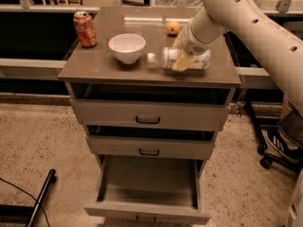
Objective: Pick blue plastic bottle from bottom drawer and place on counter
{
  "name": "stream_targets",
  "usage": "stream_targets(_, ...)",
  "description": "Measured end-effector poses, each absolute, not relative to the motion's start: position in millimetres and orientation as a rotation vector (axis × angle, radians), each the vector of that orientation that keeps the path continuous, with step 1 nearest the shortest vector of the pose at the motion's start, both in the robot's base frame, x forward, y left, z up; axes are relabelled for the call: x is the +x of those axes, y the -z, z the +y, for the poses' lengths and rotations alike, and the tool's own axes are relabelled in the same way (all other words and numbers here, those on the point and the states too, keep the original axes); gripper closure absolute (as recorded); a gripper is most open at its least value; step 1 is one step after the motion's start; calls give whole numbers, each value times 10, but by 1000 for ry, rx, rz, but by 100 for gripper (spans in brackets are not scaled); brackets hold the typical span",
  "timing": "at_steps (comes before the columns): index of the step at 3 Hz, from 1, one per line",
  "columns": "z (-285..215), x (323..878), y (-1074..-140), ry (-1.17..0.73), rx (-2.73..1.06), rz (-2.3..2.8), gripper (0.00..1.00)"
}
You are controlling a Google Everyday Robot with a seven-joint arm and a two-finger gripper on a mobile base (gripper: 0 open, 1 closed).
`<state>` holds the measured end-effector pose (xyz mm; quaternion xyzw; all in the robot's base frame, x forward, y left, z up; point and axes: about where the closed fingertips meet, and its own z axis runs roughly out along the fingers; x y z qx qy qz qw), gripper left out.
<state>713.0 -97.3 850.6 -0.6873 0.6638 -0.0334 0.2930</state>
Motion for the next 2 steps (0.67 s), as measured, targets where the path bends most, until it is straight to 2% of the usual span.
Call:
stream_targets(1,-973,7130,-8505,89,-1831,1768,0)
stream_targets(2,-973,7130,-8505,89,-1831,1768,0)
